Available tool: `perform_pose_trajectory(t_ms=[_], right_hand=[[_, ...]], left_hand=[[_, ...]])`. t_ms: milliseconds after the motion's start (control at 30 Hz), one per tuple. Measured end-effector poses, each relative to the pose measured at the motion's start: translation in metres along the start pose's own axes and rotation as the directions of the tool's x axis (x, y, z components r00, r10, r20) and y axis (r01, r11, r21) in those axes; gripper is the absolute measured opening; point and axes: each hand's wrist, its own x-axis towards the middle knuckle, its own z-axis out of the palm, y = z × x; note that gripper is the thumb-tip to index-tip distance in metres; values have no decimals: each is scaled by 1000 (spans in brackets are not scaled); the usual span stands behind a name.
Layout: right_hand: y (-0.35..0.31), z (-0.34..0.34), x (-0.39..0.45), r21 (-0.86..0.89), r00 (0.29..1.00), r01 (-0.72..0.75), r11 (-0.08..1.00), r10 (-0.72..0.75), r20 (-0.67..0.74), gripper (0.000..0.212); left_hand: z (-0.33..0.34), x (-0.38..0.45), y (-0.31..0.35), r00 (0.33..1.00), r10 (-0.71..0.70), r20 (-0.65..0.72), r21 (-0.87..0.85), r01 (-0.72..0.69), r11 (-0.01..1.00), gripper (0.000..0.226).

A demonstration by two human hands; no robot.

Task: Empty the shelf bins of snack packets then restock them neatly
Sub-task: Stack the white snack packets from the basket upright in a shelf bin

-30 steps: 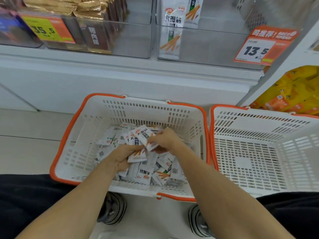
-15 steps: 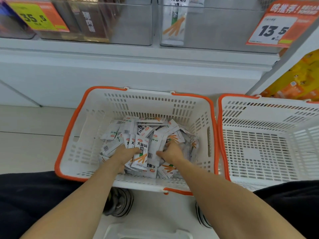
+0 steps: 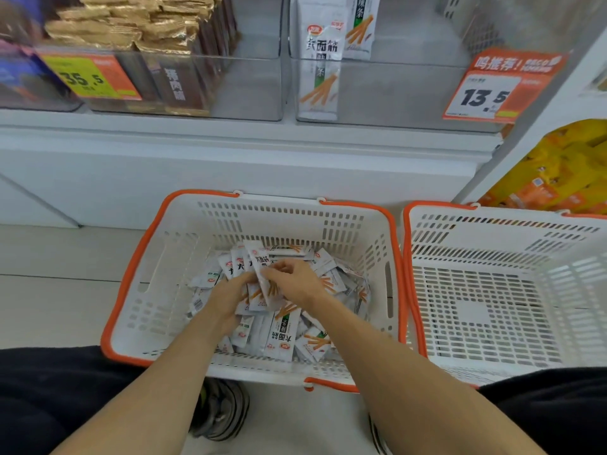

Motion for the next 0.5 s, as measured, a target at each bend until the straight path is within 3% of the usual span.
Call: perform_pose_trajectory(t_ms=[67,200,233,300,400,500], right_hand=[[3,-1,-1,-22,998,3,1000,-5,-63,28],[5,-8,-2,117,993,-71,991,82,-89,56],[4,-11,-2,158,992,-89,983,101,-70,57],[-2,-16,-4,165,996,-83,983,84,1,41],[-8,-21,-8,68,996,-7,998,1,84,23],[-3,-31,-8,1,974,-2,1000,2,226,35]], left_hand=[[2,-5,1,998,2,62,-73,2,997,30],[4,-11,4,986,3,164,-181,27,983,36],[4,-11,6,984,-2,179,-201,38,979,37],[3,-11,10,981,-10,194,-217,53,975,40],[5,-9,12,983,14,184,-112,7,994,41],[4,-9,11,997,-2,80,62,-3,998,31]])
